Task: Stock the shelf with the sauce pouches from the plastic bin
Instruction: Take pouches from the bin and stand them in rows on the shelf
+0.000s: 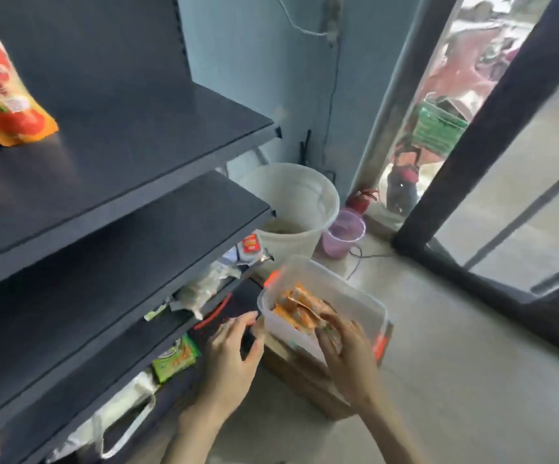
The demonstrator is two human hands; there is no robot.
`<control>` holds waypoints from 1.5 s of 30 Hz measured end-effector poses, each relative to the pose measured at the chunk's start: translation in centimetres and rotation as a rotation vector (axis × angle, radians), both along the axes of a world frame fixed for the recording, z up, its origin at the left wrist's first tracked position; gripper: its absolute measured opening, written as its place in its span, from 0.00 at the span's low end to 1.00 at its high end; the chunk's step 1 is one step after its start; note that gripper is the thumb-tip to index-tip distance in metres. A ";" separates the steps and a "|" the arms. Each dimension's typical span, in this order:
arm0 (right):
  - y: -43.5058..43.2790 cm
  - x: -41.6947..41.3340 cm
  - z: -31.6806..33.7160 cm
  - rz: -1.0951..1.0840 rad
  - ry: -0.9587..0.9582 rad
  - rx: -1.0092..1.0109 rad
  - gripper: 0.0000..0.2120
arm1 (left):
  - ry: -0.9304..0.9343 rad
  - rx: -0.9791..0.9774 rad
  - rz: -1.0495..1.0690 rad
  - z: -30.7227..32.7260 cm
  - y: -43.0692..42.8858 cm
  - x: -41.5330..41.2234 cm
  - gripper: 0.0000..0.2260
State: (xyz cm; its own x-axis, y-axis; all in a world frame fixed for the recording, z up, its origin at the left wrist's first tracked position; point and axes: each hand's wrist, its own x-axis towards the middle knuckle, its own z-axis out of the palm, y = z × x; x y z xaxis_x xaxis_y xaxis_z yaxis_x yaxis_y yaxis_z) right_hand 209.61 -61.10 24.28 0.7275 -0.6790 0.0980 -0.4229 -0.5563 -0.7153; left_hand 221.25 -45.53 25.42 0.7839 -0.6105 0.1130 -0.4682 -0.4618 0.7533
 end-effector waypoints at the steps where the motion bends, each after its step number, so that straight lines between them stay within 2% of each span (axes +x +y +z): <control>1: -1.0 -1.0 -0.5 -0.041 0.013 0.030 0.10 | 0.026 0.028 -0.036 -0.6 -1.4 -0.6 0.14; 7: -6.9 -2.6 -3.8 -0.193 0.096 0.206 0.13 | 0.158 0.125 -0.176 -3.6 -8.1 0.2 0.13; 15: -13.8 1.7 -9.2 -0.354 0.177 0.408 0.12 | 0.344 0.293 -0.269 -10.2 -17.8 6.0 0.14; 20: -18.0 5.1 -14.7 -0.490 0.233 0.526 0.10 | 0.436 0.405 -0.326 -16.5 -23.3 9.9 0.13; 26: -21.3 7.5 -24.2 -0.610 0.303 0.652 0.11 | 0.486 0.525 -0.407 -26.2 -28.5 12.8 0.13; 31: -22.9 8.4 -33.1 -0.671 0.334 0.732 0.10 | 0.396 0.601 -0.504 -34.8 -32.0 14.0 0.15; 35: -23.9 8.7 -39.5 -0.675 0.364 0.757 0.12 | 0.196 0.707 -0.636 -41.1 -34.7 15.4 0.20; 39: -25.3 8.8 -44.6 -0.602 0.414 0.660 0.19 | -0.070 0.821 -0.758 -45.5 -35.7 16.6 0.24; 45: -27.1 8.3 -49.9 -0.532 0.633 0.484 0.24 | -0.272 0.837 -0.788 -47.5 -36.2 17.4 0.25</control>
